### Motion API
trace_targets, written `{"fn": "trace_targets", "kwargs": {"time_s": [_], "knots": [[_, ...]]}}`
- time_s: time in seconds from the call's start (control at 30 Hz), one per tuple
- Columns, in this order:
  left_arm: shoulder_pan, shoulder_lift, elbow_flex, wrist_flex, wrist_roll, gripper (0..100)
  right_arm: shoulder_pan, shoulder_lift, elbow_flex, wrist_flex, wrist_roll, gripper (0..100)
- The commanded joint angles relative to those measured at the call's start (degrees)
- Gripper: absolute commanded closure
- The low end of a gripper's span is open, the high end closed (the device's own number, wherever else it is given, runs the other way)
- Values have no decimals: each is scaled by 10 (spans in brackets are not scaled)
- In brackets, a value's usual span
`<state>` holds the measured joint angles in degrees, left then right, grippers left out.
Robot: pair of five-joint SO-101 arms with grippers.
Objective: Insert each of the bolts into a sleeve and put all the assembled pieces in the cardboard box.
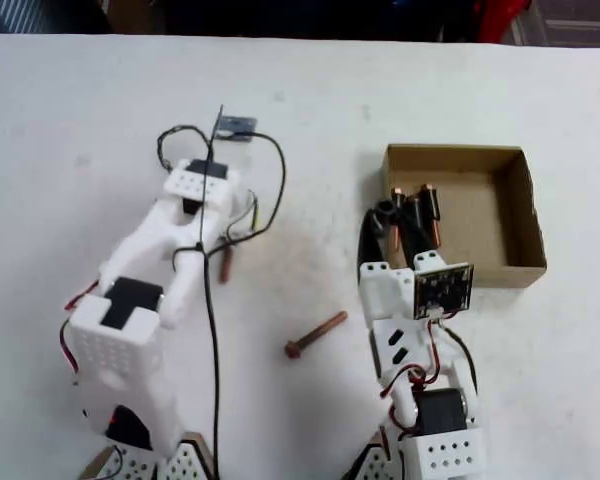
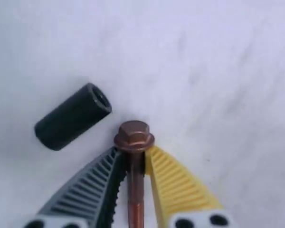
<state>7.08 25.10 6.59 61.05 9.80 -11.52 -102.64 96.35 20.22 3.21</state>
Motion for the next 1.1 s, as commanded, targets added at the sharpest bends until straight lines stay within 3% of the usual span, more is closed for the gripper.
{"fn": "trace_targets", "kwargs": {"time_s": [0.0, 0.1, 0.4, 0.57, 0.97, 1.07], "knots": [[-19, 0, -22, 47, -11, 873, 7, -5, 4, 1, 0, 981], [-20, 0, -22, 61, -10, 820, 7, -5, 4, 1, 0, 981], [-19, 0, -23, 54, -15, 820, 7, -5, 4, 1, 0, 981], [-16, 1, -22, 28, -57, 823, 7, -5, 4, 1, 0, 981], [-15, 1, -18, -12, -55, 824, 7, -5, 4, 7, 0, 981], [-15, 1, -18, -17, -55, 871, 7, -5, 4, 10, 0, 981]]}}
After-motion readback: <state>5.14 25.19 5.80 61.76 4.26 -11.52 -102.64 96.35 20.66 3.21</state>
